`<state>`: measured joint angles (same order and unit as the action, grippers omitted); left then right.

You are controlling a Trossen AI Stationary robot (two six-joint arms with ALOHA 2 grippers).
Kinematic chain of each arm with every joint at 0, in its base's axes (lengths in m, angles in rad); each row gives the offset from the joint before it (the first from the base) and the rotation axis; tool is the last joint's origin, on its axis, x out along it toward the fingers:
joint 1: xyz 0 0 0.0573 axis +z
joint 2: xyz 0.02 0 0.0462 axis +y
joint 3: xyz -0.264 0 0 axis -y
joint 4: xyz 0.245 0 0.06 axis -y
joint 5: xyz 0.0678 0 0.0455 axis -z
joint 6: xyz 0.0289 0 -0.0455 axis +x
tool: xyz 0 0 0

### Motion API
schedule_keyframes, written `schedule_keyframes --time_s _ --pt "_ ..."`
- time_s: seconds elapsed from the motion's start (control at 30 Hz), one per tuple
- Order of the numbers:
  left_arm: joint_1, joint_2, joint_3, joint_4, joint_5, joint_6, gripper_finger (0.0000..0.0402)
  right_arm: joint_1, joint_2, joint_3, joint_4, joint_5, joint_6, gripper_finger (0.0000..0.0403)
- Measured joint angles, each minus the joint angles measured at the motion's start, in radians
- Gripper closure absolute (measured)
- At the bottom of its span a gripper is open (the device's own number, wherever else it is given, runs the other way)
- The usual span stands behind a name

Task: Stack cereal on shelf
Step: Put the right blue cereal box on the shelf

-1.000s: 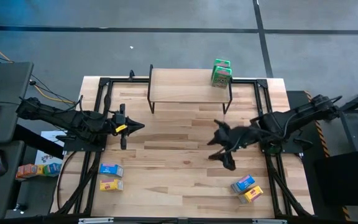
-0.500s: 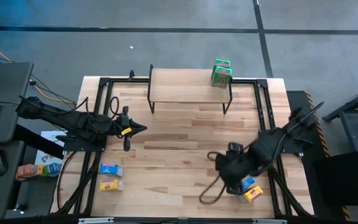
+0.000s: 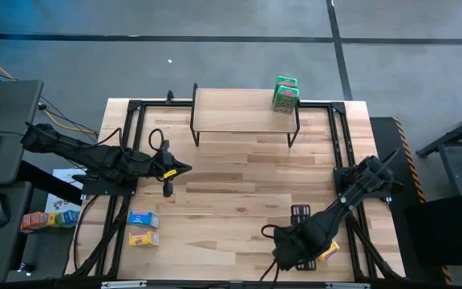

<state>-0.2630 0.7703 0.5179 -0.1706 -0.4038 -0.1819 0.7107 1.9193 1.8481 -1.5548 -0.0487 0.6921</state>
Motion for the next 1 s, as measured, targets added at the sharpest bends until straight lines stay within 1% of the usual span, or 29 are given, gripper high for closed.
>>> schedule_keyframes --time_s 0.27,0.4,0.5,0.6,0.87,1.0 --pt "0.000 0.008 0.000 0.004 -0.006 0.019 0.0401 0.054 0.002 -0.007 -0.016 0.017 0.030 0.0135" --pt "0.000 0.008 0.000 0.004 -0.006 0.030 0.0401 0.081 -0.019 -0.069 -0.017 0.062 0.044 0.0135" --pt "0.000 0.008 0.000 0.007 -0.008 0.045 0.0401 0.074 -0.045 -0.122 -0.018 0.052 0.067 0.0135" --pt "0.001 0.008 0.000 0.019 -0.008 0.046 0.0401 0.067 -0.059 -0.145 -0.008 0.051 0.094 0.0135" --pt "0.001 0.008 0.000 0.020 -0.008 0.043 0.0402 0.095 -0.064 -0.146 0.025 0.016 0.096 0.0135" --pt "0.001 0.008 0.000 0.017 -0.008 0.027 0.0402 0.097 -0.064 -0.146 0.034 0.022 0.092 0.0135"
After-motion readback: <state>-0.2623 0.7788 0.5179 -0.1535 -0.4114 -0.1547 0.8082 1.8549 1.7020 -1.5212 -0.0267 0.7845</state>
